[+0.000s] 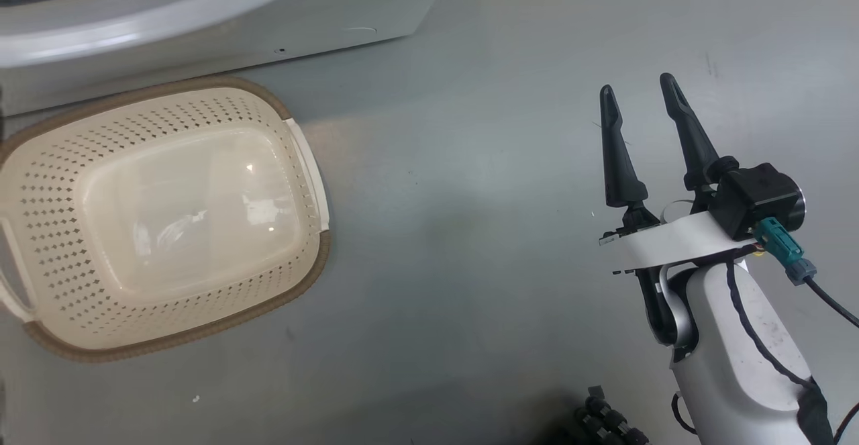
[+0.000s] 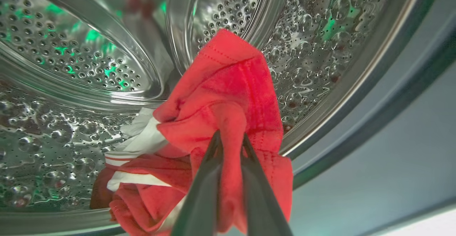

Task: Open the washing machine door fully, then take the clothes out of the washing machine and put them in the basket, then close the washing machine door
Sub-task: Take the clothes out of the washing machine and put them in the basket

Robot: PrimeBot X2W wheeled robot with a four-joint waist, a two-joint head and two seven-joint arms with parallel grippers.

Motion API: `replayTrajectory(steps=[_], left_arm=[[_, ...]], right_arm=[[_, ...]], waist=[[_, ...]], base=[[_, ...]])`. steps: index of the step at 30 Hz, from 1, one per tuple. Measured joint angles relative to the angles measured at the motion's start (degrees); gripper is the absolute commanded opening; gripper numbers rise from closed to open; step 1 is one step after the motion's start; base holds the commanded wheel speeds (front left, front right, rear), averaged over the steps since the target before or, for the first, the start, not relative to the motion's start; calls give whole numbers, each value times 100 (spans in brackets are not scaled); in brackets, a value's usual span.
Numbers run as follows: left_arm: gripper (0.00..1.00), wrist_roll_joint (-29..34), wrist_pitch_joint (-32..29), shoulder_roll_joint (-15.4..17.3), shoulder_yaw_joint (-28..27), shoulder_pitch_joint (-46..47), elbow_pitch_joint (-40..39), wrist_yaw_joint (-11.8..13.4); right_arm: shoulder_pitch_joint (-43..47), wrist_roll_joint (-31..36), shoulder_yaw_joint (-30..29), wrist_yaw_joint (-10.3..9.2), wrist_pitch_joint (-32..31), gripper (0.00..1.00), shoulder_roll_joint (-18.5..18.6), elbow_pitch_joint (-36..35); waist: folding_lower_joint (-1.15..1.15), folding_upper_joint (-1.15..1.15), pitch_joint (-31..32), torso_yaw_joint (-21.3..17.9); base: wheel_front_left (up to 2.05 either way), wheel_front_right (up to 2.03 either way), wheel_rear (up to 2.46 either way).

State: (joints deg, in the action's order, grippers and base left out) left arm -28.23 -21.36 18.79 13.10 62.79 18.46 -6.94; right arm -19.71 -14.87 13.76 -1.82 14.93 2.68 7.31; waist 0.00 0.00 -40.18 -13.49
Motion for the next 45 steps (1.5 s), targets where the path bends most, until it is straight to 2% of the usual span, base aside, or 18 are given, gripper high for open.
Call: replayTrajectory(steps=[13, 28, 36, 41, 45], left_arm=[[0, 203, 1508, -236, -24, -1213, -322, 30], [0, 680, 3607, -831, -152, -2798, -609, 776], [0, 928, 3611, -991, -59, -3484, -961, 1023], [0, 931, 3611, -1206, -54, -3851, -1367, 1077], [0, 1032, 3611, -1239, -23, -4064, -1735, 1111]], right_arm=[[51, 176, -172, 75, 0, 100, 122, 67], [571, 348, -269, 175, 0, 100, 214, 301], [896, 359, -289, 177, 0, 100, 204, 400], [1082, 361, -363, 176, 0, 100, 203, 408], [1194, 392, -390, 176, 0, 100, 218, 402]], waist=[[0, 0, 378, 393], [-1, 0, 1202, 840], [-1, 0, 1730, 1037], [-1, 0, 2030, 1166], [-1, 0, 2205, 1313]], base=[[0, 0, 0], [0, 0, 0], [0, 0, 0], [0, 0, 0], [0, 0, 0]])
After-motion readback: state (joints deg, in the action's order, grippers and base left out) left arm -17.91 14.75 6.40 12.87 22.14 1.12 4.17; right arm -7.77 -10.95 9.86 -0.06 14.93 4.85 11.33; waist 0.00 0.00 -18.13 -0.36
